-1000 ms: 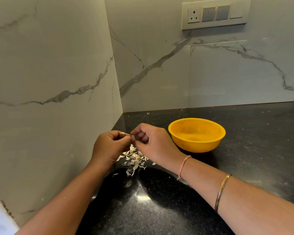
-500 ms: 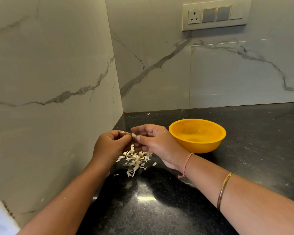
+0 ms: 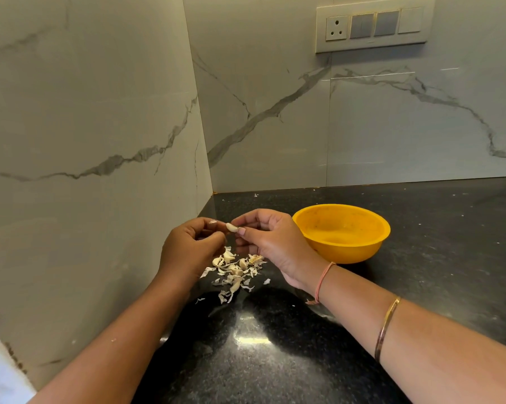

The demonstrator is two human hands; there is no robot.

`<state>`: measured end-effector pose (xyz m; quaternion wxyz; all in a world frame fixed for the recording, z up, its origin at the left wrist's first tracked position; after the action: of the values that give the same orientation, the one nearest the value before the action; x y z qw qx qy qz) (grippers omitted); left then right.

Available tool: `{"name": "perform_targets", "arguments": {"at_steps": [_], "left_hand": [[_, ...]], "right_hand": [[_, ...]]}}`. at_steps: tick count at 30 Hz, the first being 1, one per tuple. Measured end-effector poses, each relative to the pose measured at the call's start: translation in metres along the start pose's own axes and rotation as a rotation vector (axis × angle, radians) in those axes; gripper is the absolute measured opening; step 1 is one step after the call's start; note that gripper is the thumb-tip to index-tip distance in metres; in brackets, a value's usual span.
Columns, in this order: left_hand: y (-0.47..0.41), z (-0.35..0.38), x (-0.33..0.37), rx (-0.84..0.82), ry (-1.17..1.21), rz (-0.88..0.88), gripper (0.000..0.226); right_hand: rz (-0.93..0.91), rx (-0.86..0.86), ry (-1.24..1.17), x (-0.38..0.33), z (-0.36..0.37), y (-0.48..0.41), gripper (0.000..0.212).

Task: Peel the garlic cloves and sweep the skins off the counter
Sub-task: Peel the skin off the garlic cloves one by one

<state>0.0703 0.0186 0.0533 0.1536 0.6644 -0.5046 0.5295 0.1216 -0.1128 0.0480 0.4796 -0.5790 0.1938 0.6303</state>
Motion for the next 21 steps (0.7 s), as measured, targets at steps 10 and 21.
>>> {"name": "perform_targets", "arguments": {"at_steps": [10,21], "left_hand": [[0.003,0.009,-0.003,-0.053,0.151,-0.069,0.012],[0.005,0.013,0.001,-0.092,0.231,-0.058,0.018]], "right_hand": [[-0.225,0.045,0.357,-0.014,0.0,0.0,0.012],[-0.232,0.077,0.387,-0.011,-0.003,0.0,0.007]]}}
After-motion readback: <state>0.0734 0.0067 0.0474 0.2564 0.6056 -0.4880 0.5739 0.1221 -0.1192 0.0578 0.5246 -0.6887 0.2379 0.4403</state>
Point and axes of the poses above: each hand's wrist, its own y-axis away from the middle knuckle, its own z-axis out of the palm, x = y × z, the point moved 10 cm from there along -y, towards the middle knuckle, and after that the axes turned 13 degrees about -y, right-handed, at the moved point
